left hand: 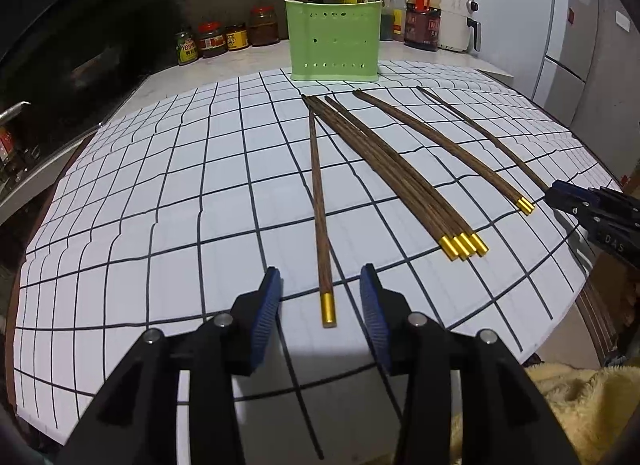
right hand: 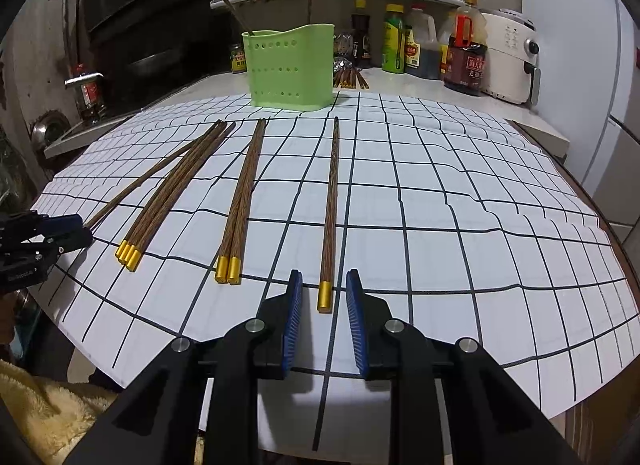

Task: Organize utensils
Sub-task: 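Move the left tool to a single chopstick while the right tool reaches another, then grip and lift a chopstick with the left tool while the right tool lifts another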

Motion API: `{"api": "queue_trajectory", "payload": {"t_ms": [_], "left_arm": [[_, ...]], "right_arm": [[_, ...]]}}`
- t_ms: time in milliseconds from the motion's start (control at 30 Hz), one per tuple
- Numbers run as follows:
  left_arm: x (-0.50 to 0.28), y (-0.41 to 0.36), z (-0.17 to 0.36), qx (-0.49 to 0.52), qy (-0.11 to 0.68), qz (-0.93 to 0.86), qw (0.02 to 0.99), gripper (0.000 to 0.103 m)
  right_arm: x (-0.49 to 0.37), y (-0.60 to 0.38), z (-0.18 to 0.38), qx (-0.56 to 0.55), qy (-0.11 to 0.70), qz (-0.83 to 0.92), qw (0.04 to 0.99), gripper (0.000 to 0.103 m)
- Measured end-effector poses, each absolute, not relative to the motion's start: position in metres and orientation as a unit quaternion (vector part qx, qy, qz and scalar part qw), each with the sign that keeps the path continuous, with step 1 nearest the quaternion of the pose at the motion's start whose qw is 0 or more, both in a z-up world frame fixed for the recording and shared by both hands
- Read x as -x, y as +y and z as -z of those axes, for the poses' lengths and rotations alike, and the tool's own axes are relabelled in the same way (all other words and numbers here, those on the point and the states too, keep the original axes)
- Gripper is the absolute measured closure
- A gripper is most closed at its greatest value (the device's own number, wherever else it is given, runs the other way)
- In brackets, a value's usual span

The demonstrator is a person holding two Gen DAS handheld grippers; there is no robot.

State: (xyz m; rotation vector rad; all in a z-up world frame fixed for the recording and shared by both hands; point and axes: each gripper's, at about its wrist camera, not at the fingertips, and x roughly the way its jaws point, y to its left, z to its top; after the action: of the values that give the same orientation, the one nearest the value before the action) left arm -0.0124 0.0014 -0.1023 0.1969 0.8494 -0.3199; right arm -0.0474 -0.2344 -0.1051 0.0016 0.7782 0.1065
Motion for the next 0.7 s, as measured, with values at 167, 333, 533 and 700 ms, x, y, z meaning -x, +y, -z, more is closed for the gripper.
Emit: {"api": "queue_trajectory", "payload": {"t_ms": [167, 333, 533, 700], "left_arm": [[0.012, -0.005, 0.102, -0.107, 0.409, 0.152, 0.893, 0.081], [0.014, -0.01, 0.1, -0.122, 0.421, 0.139, 0.888, 0.089], [0.012, 0.001, 0.099, -0.086, 0.425, 0.143, 0.89, 0.096], [0.011, 0.018, 0.084, -0.037, 0.399, 0.151, 0.904, 0.096]], "right_arm": [[0.047, -0.236, 0.106, -0.012, 0.371, -0.049, 0.927, 0.082], [0.049, -0.233, 0.107, -0.001, 0.367, -0.046, 0.929, 0.085], [0.051, -0.231, 0.108, -0.013, 0.363, -0.048, 0.931, 0.095], [0.051, -0.24, 0.1, -0.057, 0.354, -0.05, 0.932, 0.096]]}}
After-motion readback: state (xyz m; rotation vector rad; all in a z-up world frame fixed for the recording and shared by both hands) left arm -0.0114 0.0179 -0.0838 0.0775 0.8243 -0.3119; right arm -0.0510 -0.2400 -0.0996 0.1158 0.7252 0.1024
